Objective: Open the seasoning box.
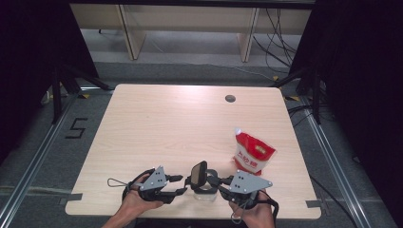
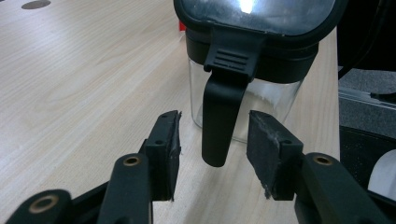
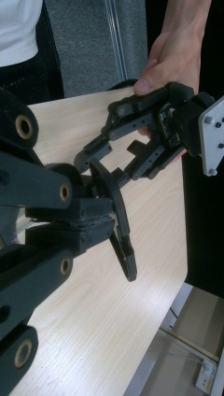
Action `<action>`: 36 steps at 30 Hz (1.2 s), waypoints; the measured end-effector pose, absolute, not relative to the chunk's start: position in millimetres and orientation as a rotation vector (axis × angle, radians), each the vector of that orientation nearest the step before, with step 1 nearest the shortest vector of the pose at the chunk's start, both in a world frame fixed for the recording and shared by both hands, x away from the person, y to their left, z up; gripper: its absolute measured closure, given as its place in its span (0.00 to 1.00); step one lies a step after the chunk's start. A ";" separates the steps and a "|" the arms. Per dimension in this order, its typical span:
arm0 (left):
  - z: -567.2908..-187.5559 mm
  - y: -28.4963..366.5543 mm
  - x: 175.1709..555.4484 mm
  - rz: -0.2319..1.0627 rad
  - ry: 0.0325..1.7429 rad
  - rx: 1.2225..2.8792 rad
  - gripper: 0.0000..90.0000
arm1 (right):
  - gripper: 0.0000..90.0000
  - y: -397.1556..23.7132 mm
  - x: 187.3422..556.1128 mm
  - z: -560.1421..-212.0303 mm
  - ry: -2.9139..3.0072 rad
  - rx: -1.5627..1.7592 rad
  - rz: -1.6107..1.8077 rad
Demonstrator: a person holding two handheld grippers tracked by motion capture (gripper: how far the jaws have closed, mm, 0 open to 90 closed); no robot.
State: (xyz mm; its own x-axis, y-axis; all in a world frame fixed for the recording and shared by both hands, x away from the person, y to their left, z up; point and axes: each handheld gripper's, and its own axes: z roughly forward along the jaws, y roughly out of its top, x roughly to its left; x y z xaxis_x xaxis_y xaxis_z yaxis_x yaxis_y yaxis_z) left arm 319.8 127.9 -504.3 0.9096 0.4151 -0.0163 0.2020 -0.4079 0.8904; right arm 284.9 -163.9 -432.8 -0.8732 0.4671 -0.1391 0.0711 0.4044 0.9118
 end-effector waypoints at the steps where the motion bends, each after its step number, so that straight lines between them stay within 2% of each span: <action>1: -504.3 127.8 320.0 0.252 0.448 2.003 0.61 | 0.99 -162.8 285.3 -432.2 2.304 0.455 1.463; 9: -506.8 124.2 321.2 0.241 0.425 2.013 0.69 | 0.99 -155.0 286.7 -428.2 2.300 0.441 1.470; 15: -508.0 121.2 322.3 0.227 0.426 2.002 0.79 | 0.99 -147.8 287.5 -426.4 2.298 0.437 1.480; 36: -507.2 120.7 321.1 0.262 0.420 2.012 0.81 | 0.99 -128.5 291.8 -422.9 2.316 0.396 1.501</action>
